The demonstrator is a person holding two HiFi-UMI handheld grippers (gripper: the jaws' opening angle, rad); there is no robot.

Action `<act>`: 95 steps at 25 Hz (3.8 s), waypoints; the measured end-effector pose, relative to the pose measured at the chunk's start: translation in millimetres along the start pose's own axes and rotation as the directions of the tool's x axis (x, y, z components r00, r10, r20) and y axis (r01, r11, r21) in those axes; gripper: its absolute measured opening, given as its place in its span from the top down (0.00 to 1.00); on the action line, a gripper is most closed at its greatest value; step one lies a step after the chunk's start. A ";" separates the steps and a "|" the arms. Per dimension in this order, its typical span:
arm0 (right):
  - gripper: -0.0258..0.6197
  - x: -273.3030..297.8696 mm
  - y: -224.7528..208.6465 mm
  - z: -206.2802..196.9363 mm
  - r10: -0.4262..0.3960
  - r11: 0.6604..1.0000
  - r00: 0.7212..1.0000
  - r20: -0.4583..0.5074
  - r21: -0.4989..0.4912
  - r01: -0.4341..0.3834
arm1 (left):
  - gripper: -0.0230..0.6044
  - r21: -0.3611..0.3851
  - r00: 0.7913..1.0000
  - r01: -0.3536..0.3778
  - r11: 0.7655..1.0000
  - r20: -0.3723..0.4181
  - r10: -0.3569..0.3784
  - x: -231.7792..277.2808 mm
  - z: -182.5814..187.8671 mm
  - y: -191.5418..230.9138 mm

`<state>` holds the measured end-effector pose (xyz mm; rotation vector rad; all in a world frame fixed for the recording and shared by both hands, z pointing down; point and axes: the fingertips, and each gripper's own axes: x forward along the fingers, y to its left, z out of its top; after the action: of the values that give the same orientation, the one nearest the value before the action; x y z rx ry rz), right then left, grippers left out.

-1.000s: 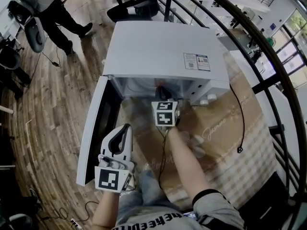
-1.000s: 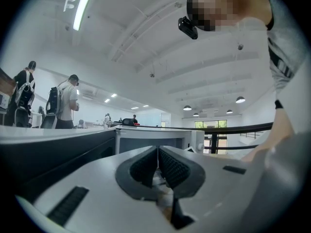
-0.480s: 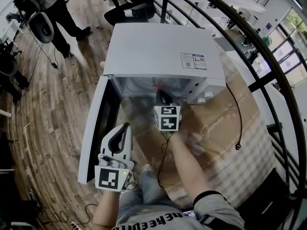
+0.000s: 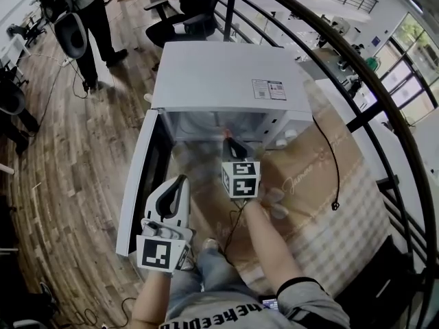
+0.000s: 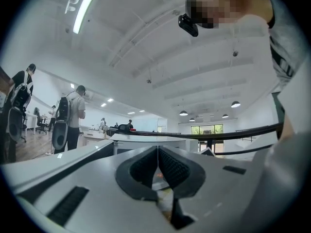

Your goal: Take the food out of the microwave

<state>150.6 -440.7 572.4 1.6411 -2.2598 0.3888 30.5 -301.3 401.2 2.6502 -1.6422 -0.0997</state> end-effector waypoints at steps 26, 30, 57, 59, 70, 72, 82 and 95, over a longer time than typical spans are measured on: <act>0.93 -134.7 32.2 51.5 -0.024 0.999 0.989 0.149 0.029 0.020 | 0.95 0.022 0.994 0.078 0.997 0.071 -0.079 -43.5 52.9 -14.7; 0.93 -156.0 35.4 57.9 -0.033 0.999 0.985 0.169 0.026 0.029 | 0.95 0.026 0.993 0.092 0.995 0.077 -0.093 -50.5 58.7 -20.0; 0.92 -292.7 64.8 73.2 -0.112 0.994 0.949 0.295 0.014 0.113 | 0.95 0.044 0.980 0.152 0.987 0.120 -0.156 -105.5 89.0 -45.1; 0.92 -302.1 67.1 73.8 -0.117 0.993 0.945 0.304 0.010 0.120 | 0.95 0.044 0.979 0.158 0.987 0.122 -0.162 -109.5 90.7 -47.9; 0.92 -350.8 77.4 80.6 -0.151 0.987 0.921 0.359 0.010 0.158 | 0.95 0.051 0.970 0.190 0.980 0.141 -0.196 -126.3 91.3 -55.4; 0.92 -358.1 78.4 81.1 -0.160 0.986 0.916 0.368 0.014 0.167 | 0.95 0.047 0.972 0.190 0.981 0.130 -0.194 -128.7 93.7 -55.7; 0.92 -385.6 79.0 83.1 -0.201 0.978 0.895 0.399 0.022 0.210 | 0.95 0.060 0.967 0.204 0.977 0.141 -0.211 -135.8 90.0 -54.2; 0.92 -399.5 85.9 83.9 -0.218 0.974 0.877 0.429 0.032 0.226 | 0.95 0.057 0.970 0.197 0.979 0.137 -0.203 -147.8 89.8 -49.6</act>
<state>175.9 -102.5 329.5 2.1195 -2.3127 -0.0645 3.3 -145.6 315.3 2.8973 -1.4200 -0.2664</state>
